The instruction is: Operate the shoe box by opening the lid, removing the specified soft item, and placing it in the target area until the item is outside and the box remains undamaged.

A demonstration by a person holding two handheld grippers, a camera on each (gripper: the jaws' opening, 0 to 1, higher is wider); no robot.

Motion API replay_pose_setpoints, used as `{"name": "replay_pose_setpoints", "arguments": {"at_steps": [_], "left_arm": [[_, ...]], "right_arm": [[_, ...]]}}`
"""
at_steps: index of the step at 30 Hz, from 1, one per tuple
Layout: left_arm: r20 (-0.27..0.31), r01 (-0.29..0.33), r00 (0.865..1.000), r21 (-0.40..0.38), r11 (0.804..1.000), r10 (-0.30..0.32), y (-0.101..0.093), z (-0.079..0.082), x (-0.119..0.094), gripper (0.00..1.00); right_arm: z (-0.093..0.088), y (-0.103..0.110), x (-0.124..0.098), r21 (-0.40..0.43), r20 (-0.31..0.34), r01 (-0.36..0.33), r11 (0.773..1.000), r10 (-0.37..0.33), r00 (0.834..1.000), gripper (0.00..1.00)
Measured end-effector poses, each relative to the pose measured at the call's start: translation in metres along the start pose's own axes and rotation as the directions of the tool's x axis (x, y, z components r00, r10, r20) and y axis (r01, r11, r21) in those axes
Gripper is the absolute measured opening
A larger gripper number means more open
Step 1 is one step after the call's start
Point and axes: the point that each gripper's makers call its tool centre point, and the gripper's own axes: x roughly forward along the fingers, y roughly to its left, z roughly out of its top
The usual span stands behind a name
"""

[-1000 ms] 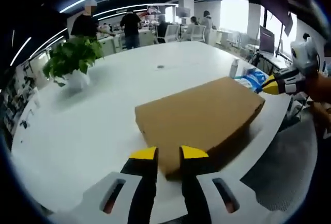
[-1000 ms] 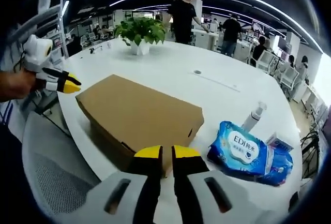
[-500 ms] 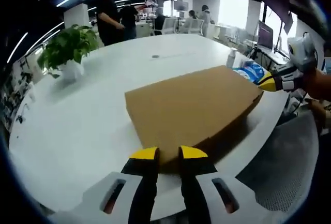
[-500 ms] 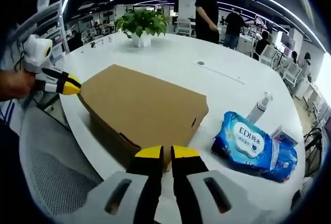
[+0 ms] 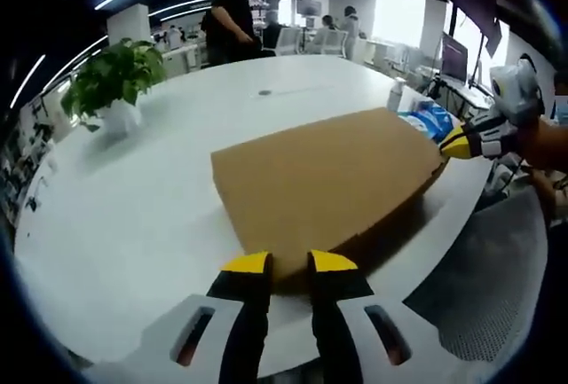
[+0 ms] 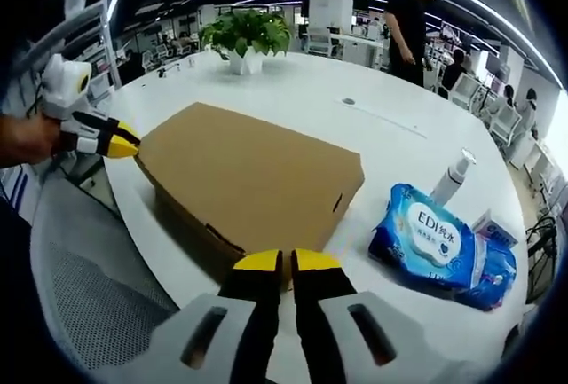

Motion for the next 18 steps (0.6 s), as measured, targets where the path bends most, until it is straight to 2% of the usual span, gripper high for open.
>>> {"name": "replay_pose_setpoints", "arguments": {"at_steps": [1,3,6,8,11,16,18], "left_arm": [[-0.007,-0.006,1.000,-0.008,1.000,0.006,0.002,0.000,-0.001,0.16],[0.023,-0.011,1.000,-0.005,1.000,0.011,0.006,0.008,-0.008,0.18],[0.023,-0.011,1.000,0.033,0.999,0.010,0.011,0.009,-0.012,0.23],[0.009,0.005,1.000,0.052,0.999,-0.005,0.015,0.003,-0.013,0.29],[-0.011,0.031,0.999,0.033,0.999,-0.030,0.018,-0.006,-0.013,0.35],[-0.055,0.059,0.997,0.067,0.996,-0.056,0.012,-0.022,-0.013,0.38],[-0.060,0.074,0.996,0.059,0.996,-0.070,0.008,-0.023,-0.011,0.40]], "right_arm": [[0.002,-0.001,-0.001,0.007,0.002,0.003,1.000,-0.003,1.000,0.08],[0.014,-0.001,-0.007,0.010,0.060,-0.006,1.000,0.005,0.998,0.10],[0.017,-0.002,-0.014,-0.026,0.074,-0.009,1.000,0.011,0.997,0.12],[0.014,-0.004,-0.015,-0.039,0.067,-0.007,0.999,0.010,0.998,0.13],[0.008,-0.007,-0.017,-0.040,0.060,-0.007,0.999,0.010,0.998,0.18],[-0.010,-0.004,-0.019,-0.023,0.036,-0.013,1.000,0.014,0.999,0.27],[-0.015,-0.001,-0.017,-0.023,0.024,-0.019,1.000,0.019,1.000,0.31]]}}
